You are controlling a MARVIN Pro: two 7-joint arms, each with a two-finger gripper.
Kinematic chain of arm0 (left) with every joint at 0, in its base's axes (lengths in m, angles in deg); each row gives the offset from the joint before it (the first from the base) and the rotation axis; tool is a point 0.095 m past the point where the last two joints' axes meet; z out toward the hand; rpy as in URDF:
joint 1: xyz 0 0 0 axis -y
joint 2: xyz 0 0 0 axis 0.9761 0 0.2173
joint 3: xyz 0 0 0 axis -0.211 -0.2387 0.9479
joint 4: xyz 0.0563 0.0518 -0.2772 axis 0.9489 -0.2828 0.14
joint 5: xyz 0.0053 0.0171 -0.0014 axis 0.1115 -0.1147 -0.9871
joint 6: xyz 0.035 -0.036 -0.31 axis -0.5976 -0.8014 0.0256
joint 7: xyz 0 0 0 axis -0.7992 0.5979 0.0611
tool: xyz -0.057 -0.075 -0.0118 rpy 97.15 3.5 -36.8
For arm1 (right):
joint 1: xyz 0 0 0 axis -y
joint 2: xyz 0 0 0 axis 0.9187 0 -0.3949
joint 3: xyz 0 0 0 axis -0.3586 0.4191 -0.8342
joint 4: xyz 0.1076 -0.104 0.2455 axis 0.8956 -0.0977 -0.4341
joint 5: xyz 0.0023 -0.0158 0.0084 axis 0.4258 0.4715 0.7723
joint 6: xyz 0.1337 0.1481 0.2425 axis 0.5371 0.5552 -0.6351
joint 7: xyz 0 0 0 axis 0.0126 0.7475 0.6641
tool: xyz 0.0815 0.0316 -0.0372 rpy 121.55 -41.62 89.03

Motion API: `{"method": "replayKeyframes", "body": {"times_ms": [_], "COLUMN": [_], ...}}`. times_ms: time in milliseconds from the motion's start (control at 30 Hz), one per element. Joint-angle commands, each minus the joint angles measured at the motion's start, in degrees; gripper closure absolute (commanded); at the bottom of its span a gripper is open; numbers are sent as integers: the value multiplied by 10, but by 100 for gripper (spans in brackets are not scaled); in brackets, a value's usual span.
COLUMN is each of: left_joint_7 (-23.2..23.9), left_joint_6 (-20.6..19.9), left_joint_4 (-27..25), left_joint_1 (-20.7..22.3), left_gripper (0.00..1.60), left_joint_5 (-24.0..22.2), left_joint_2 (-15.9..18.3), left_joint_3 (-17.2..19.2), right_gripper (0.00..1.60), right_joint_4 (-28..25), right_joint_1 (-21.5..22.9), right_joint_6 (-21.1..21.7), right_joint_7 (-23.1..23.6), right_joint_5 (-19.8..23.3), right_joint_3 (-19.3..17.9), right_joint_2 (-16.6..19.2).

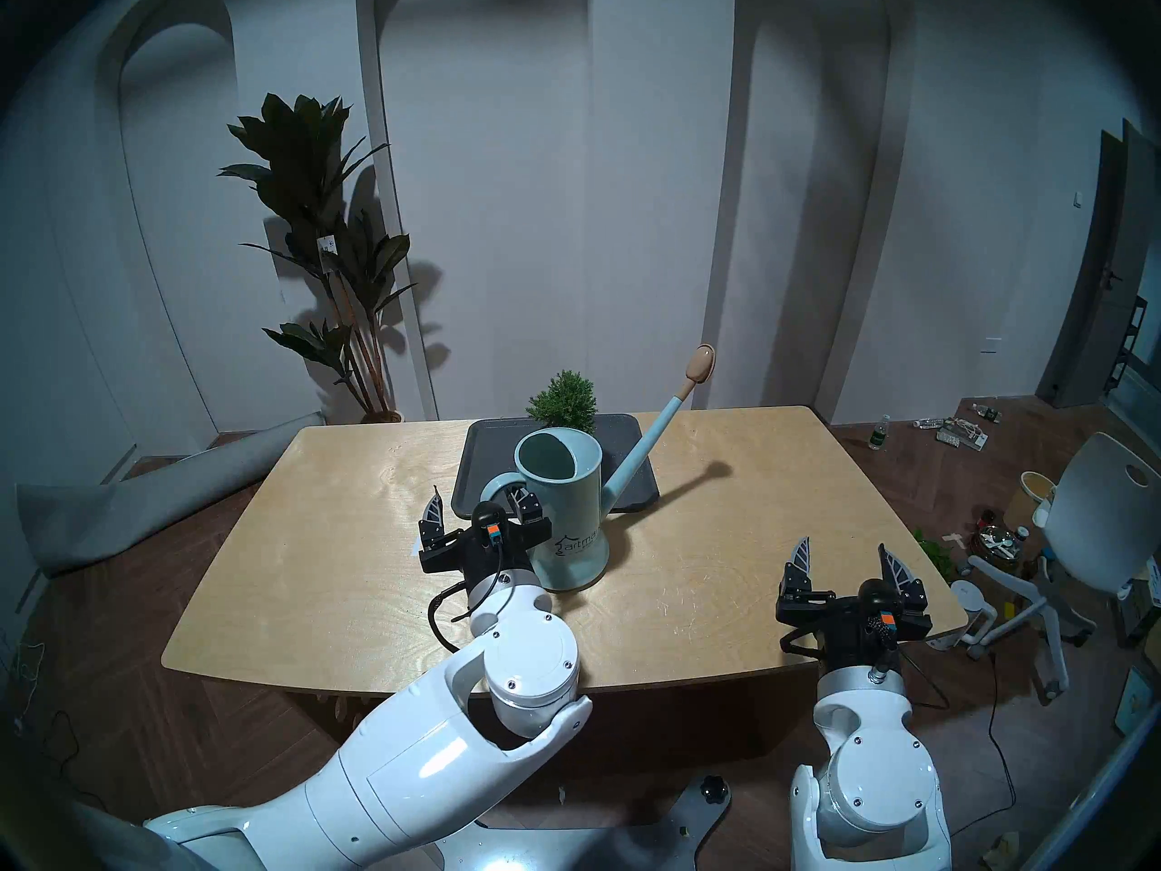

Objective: Pick up the watering can and pour water into the potted plant, then put the can down

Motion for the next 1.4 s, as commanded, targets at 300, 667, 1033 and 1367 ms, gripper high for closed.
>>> {"method": "replayKeyframes", "body": {"times_ms": [300, 667, 1033, 1367], "left_joint_7": [17, 45, 184, 278], "left_joint_6": [48, 54, 91, 174], "left_joint_4": [121, 126, 64, 56], "left_joint_1": [69, 93, 87, 73], "left_gripper": [0, 0, 160, 160], "left_joint_5": [-8, -34, -195, -217], "left_joint_2": [-10, -22, 66, 113], "left_joint_3": [52, 66, 71, 95], "right_gripper": [0, 0, 0, 0], "right_joint_4": [-13, -14, -13, -14], "right_joint_1": [0, -1, 0, 0], "right_joint_6": [-3, -2, -3, -3], "right_joint_7": [1, 2, 2, 3], "right_joint_5": [0, 0, -1, -1], "right_joint_3": [-2, -2, -2, -3], "right_joint_2": [0, -1, -2, -2]}}
